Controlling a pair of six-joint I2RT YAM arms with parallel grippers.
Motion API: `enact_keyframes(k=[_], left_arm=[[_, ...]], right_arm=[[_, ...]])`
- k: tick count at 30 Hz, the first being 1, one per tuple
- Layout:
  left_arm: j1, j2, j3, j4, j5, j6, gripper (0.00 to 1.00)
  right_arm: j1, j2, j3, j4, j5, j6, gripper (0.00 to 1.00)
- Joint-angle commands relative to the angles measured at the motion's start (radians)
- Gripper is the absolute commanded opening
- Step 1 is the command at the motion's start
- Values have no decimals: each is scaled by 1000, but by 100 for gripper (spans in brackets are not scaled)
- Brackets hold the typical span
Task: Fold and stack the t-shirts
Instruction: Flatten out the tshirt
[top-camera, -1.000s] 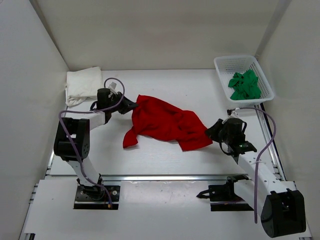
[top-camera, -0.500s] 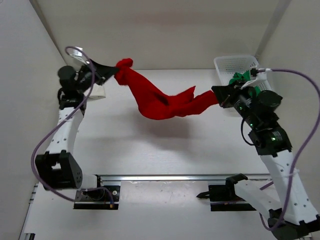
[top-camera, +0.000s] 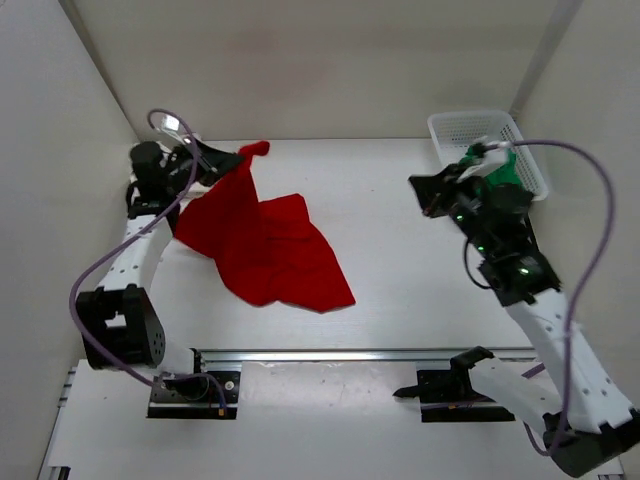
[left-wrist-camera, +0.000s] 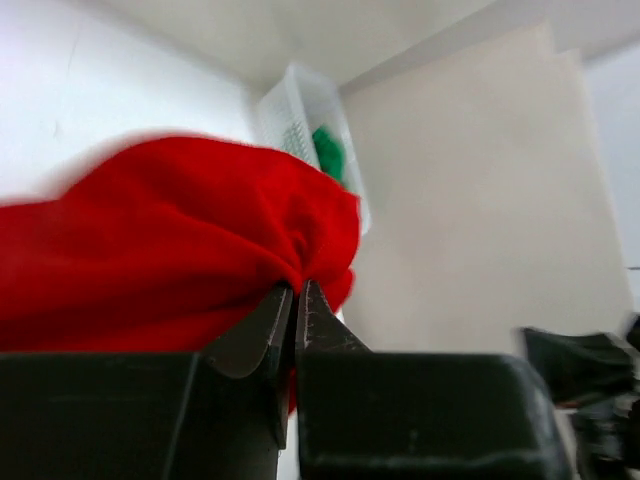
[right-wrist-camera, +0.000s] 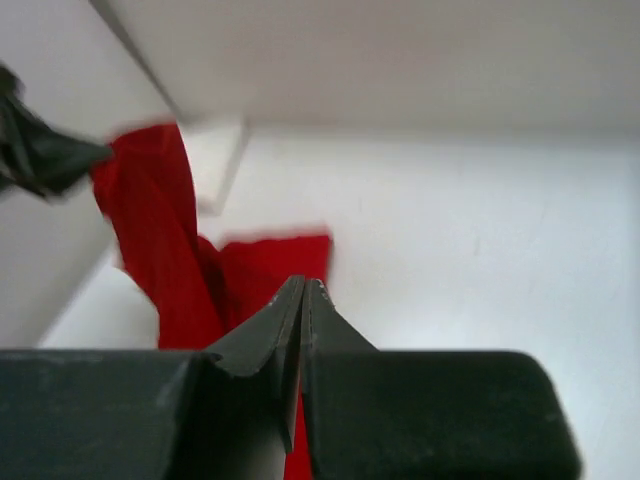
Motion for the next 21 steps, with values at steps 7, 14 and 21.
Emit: enact_keyframes(k=[7, 14, 21], left_arm=[[-556, 149, 76, -39, -224, 82, 15], [-609, 216, 71, 47, -243, 15, 8], [-316, 37, -28, -9, -220, 68, 7]], right_arm=[[150, 181, -388, 126, -91, 78, 2], [114, 160, -550, 183, -100, 132, 7], [127, 315, -617, 297, -133, 144, 34]])
